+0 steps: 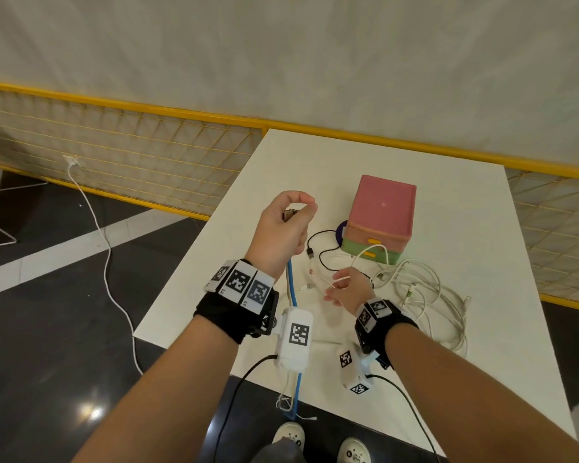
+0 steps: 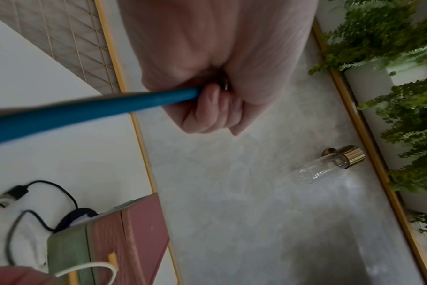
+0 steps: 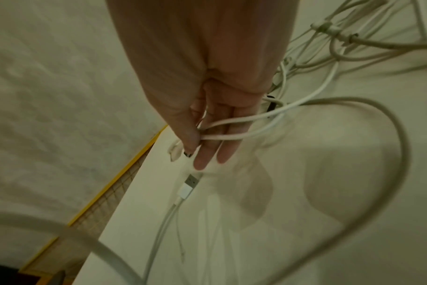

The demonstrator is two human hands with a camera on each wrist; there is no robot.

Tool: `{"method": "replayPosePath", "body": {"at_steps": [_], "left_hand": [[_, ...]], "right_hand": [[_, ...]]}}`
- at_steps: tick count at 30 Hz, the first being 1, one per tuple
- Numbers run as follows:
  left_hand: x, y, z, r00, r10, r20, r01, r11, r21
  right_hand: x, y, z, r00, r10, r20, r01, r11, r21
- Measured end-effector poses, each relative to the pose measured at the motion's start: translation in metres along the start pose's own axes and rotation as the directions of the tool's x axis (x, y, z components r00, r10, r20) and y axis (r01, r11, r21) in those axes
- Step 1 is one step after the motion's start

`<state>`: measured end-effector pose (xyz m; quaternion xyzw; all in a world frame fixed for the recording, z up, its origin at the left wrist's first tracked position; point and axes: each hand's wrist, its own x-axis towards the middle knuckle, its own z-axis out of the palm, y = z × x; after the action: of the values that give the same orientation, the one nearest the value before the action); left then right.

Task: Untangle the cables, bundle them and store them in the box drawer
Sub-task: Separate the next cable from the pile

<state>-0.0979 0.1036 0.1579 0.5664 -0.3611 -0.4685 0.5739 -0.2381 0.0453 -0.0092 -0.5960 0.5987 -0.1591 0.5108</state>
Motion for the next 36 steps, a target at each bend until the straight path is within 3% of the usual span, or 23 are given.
{"method": "replayPosePath", "body": {"at_steps": [3, 7, 10, 14, 17, 23, 26, 28, 30, 33, 36], "left_hand": [[0.003, -0.002, 0.000, 1.000, -0.003, 0.004, 0.003, 1.000, 0.000], [0.009, -0.007, -0.001, 1.000, -0.009, -0.012, 0.009, 1.000, 0.009], [0.017, -0.018, -0.004, 0.995, -0.051, -0.089, 0.058, 0.996, 0.068], [0.027, -0.039, 0.002, 0.991, -0.028, -0.134, 0.066, 0.956, 0.286], [0.028, -0.044, 0.014, 0.994, -0.046, -0.100, 0.075, 0.946, 0.315], [0.028, -0.036, 0.040, 0.996, 0.060, -0.060, -0.042, 0.962, 0.271], [0.033, -0.032, 0.043, 0.992, 0.109, -0.069, -0.090, 0.970, 0.228], [0.037, -0.030, 0.042, 0.991, 0.115, -0.071, -0.100, 0.977, 0.189], [0.040, -0.026, 0.043, 0.990, 0.128, -0.062, -0.116, 0.979, 0.169], [0.040, -0.019, 0.051, 0.989, 0.143, -0.042, -0.137, 0.984, 0.117], [0.039, -0.012, 0.057, 0.991, 0.129, -0.031, -0.129, 0.992, 0.003]], "right_hand": [[-0.005, -0.006, -0.005, 0.999, -0.002, 0.048, -0.004, 0.991, 0.133], [-0.014, -0.016, -0.016, 0.991, -0.136, 0.007, 0.132, 0.973, 0.189], [-0.020, -0.023, -0.025, 0.977, -0.211, -0.042, 0.214, 0.945, 0.248], [-0.030, -0.036, -0.035, 0.979, -0.180, -0.100, 0.206, 0.866, 0.455], [-0.041, -0.046, -0.042, 0.975, -0.185, -0.122, 0.221, 0.796, 0.563], [-0.058, -0.064, -0.052, 0.963, -0.261, -0.070, 0.238, 0.694, 0.679], [-0.057, -0.061, -0.059, 0.966, -0.217, -0.143, 0.260, 0.781, 0.567], [-0.051, -0.055, -0.066, 0.935, -0.195, -0.296, 0.288, 0.906, 0.311], [-0.055, -0.056, -0.074, 0.889, -0.269, -0.369, 0.344, 0.926, 0.154], [-0.071, -0.072, -0.078, 0.843, -0.501, -0.196, 0.525, 0.846, 0.094], [-0.080, -0.079, -0.071, 0.805, -0.590, 0.066, 0.572, 0.800, 0.180]]}}
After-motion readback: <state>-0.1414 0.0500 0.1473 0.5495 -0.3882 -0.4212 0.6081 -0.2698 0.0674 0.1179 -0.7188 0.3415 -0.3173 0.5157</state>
